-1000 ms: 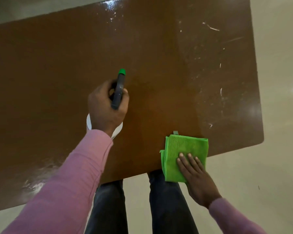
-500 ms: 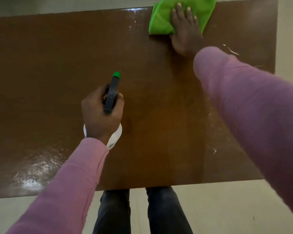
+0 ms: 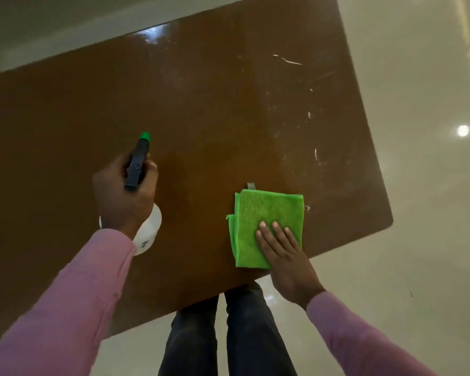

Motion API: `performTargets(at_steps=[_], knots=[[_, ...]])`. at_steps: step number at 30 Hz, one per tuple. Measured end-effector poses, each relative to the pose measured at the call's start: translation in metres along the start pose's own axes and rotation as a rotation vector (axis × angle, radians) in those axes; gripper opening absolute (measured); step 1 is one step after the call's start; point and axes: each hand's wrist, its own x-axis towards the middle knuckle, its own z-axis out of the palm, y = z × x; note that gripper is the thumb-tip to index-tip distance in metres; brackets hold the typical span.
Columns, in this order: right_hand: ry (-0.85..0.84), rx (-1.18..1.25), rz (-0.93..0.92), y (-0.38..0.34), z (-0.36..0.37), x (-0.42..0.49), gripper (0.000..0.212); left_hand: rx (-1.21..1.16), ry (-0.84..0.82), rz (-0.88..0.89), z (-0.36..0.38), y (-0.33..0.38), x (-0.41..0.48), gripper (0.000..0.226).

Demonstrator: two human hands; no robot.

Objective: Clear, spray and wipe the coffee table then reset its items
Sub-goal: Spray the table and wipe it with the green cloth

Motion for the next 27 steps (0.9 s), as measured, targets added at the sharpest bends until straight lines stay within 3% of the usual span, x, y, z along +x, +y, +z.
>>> performTargets(at_steps=[5,8,10,12,16,19,22,27], knots=[[0.027,0.059,0.089,-0.011,0.009,-0.006,0.072,0.141,-0.362,0.075,0.022,0.014,-0.007,0.003],[0.085,0.139,0.199,-0.028,0.008,-0.003,0.071,0.192,-0.551,0.169,0.039,0.04,-0.019,0.009],[0.119,0.198,0.266,-0.041,0.008,0.002,0.071,0.241,-0.645,0.278,0.056,0.062,-0.031,0.016],[0.132,0.245,0.322,-0.052,0.01,0.007,0.072,0.29,-0.74,0.371,0.079,0.083,-0.048,0.01],[0.14,0.282,0.363,-0.064,0.009,0.014,0.062,0.45,-0.904,0.44,0.126,0.114,-0.08,0.011],[0.09,0.314,0.412,-0.069,0.015,0.019,0.057,0.493,-0.94,0.452,0.152,0.12,-0.093,0.016],[0.082,0.389,0.457,-0.071,0.019,0.022,0.054,0.482,-0.875,0.468,0.16,0.12,-0.1,0.023],[0.134,0.287,0.395,-0.07,0.01,0.017,0.061,0.404,-0.798,0.457,0.16,0.12,-0.088,0.021]])
